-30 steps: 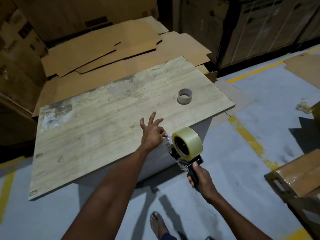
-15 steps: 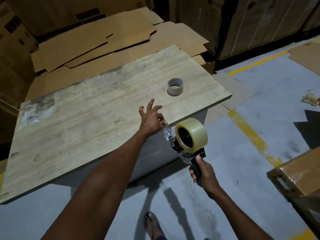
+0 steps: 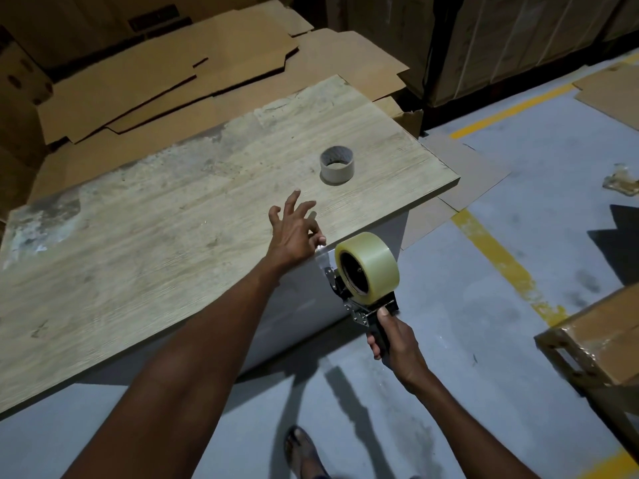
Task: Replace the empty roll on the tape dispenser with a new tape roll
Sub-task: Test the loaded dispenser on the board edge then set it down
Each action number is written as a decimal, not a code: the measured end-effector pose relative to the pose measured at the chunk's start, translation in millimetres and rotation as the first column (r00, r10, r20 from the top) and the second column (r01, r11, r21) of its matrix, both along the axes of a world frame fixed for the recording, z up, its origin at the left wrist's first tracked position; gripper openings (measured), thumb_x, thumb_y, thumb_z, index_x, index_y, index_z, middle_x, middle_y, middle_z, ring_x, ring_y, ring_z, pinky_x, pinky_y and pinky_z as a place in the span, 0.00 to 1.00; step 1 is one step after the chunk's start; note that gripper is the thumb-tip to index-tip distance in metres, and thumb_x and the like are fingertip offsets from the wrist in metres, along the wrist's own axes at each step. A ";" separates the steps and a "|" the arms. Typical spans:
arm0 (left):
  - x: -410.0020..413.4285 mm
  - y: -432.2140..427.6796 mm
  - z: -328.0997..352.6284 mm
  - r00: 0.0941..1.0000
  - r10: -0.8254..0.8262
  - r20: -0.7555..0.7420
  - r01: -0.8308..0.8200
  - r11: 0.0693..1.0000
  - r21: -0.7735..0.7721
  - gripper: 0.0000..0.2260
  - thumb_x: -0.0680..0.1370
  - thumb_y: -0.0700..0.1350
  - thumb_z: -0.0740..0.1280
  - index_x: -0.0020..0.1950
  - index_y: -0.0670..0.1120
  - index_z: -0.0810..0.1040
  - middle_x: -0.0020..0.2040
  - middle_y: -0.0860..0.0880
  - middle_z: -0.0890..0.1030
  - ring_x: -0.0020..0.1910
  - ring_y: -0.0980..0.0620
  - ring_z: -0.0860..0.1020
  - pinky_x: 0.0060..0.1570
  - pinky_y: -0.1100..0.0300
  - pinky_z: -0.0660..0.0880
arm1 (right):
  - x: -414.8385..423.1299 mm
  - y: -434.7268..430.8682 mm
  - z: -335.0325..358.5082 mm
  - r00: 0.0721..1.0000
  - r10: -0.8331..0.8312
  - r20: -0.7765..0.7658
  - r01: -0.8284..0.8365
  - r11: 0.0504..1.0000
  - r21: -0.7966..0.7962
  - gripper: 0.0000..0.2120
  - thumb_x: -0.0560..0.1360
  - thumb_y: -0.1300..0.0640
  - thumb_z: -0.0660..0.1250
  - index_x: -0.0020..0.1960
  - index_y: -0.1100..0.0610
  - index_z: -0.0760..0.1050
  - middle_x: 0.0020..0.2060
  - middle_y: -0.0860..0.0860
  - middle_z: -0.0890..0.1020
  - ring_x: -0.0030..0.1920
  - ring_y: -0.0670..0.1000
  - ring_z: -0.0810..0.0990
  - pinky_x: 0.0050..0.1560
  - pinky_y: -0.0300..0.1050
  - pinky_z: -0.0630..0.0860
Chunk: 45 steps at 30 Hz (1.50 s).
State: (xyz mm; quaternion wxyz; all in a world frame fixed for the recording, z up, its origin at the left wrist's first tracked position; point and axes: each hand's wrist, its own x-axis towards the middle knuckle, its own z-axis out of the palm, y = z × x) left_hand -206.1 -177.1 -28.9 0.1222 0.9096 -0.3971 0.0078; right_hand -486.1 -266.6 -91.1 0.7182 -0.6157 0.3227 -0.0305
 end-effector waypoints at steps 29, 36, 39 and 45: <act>25.4 74.5 -20.0 0.746 -0.666 -0.014 0.645 0.716 0.266 0.28 0.84 0.45 0.56 0.84 0.43 0.54 0.84 0.46 0.54 0.83 0.48 0.48 0.81 0.44 0.47 | 18.1 1.2 -4.1 0.997 0.048 -0.067 -0.047 0.999 0.010 0.31 0.76 0.31 0.60 0.43 0.62 0.75 0.32 0.54 0.79 0.31 0.52 0.74 0.31 0.41 0.69; 35.4 70.0 -13.6 0.771 -0.605 -0.197 0.634 0.699 0.331 0.35 0.84 0.60 0.56 0.85 0.46 0.46 0.84 0.49 0.46 0.83 0.51 0.43 0.81 0.46 0.47 | 13.4 -7.3 -4.6 0.983 0.167 -0.080 -0.166 0.986 0.023 0.42 0.73 0.27 0.61 0.51 0.69 0.76 0.38 0.57 0.85 0.37 0.53 0.79 0.43 0.46 0.75; 39.7 68.6 -12.1 0.758 -0.601 -0.255 0.652 0.688 0.317 0.44 0.80 0.66 0.63 0.84 0.46 0.45 0.84 0.48 0.45 0.83 0.50 0.43 0.81 0.47 0.45 | 9.3 -9.7 -4.1 0.972 0.212 -0.102 -0.212 0.977 0.007 0.43 0.71 0.25 0.59 0.54 0.67 0.78 0.40 0.58 0.86 0.38 0.50 0.82 0.46 0.47 0.77; 55.1 61.8 -9.5 0.711 -0.628 -0.317 0.702 0.610 0.366 0.56 0.71 0.57 0.78 0.84 0.42 0.44 0.84 0.43 0.44 0.83 0.45 0.43 0.81 0.44 0.47 | 13.4 -9.7 -0.2 0.979 0.188 -0.080 -0.194 0.977 -0.089 0.44 0.74 0.24 0.55 0.45 0.69 0.73 0.30 0.50 0.79 0.31 0.49 0.75 0.32 0.38 0.70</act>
